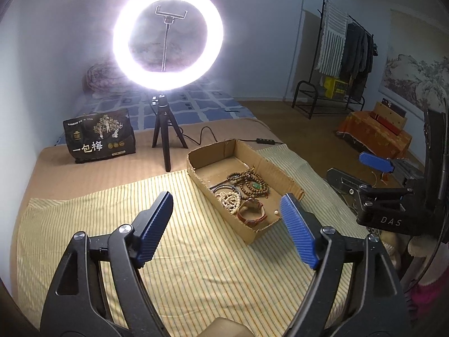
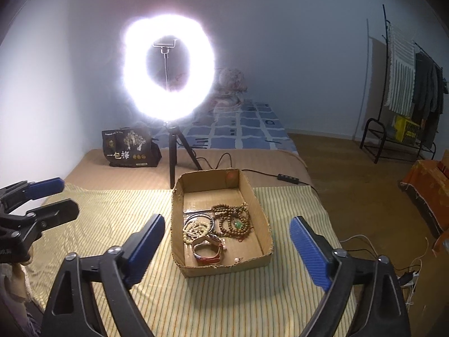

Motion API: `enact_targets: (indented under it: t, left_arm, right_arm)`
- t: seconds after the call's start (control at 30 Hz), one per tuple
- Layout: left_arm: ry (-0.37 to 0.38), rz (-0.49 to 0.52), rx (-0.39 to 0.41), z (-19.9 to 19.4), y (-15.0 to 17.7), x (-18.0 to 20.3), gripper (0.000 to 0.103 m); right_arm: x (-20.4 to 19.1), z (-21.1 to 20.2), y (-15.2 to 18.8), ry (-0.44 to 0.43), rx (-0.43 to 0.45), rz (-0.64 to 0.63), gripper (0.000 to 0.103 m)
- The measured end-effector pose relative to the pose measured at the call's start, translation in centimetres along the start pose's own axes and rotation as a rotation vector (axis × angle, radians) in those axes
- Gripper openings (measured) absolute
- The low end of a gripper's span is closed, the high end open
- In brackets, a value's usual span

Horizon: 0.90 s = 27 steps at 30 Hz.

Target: Organize jewelry

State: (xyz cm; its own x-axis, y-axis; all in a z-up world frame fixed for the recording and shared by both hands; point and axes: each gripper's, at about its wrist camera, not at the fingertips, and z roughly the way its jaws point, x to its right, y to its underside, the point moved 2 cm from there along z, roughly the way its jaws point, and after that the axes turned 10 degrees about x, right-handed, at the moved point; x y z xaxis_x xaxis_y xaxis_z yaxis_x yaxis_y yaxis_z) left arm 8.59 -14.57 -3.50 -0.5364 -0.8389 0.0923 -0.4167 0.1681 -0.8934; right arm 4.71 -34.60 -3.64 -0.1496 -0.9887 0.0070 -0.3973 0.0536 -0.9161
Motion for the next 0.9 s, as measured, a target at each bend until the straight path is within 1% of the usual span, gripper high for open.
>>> enact_targets:
  t: [0.07,0.13,0.27,0.47,0.67,0.9]
  left_arm:
    - [-0.014,0.009,0.002,-0.2,0.2,0.1,0.085]
    - [-0.036,0.026,0.007,-0.3,0.5,0.2,0.094]
    - [-0.062,0.056,0.015,-0.6,0.9,0.4,0.1]
    - [-0.09,0.059,-0.003,-0.2,1.0,0.3,0.101]
    - [-0.093,0.063,-0.019,0.0,1.3,0.5,0.101]
    - [-0.089,0.058,-0.015,0.0,1.3,0.6,0.101]
  right_arm:
    - [0.0,-0.1,0.0,0.009,0.008,0.005,0.101]
    - [-0.1,-0.1,0.0,0.018,0.015,0.006,0.102]
    - [-0.3,-0.2,0.2,0.039,0.031,-0.001,0.103]
    - [-0.5,0.0,0.4,0.053,0.036,-0.009,0.103]
    - [-0.5,0.2,0.7,0.066,0.031,-0.02,0.103]
    - [-0.6,0.3,0.9,0.07,0.028,-0.032,0.103]
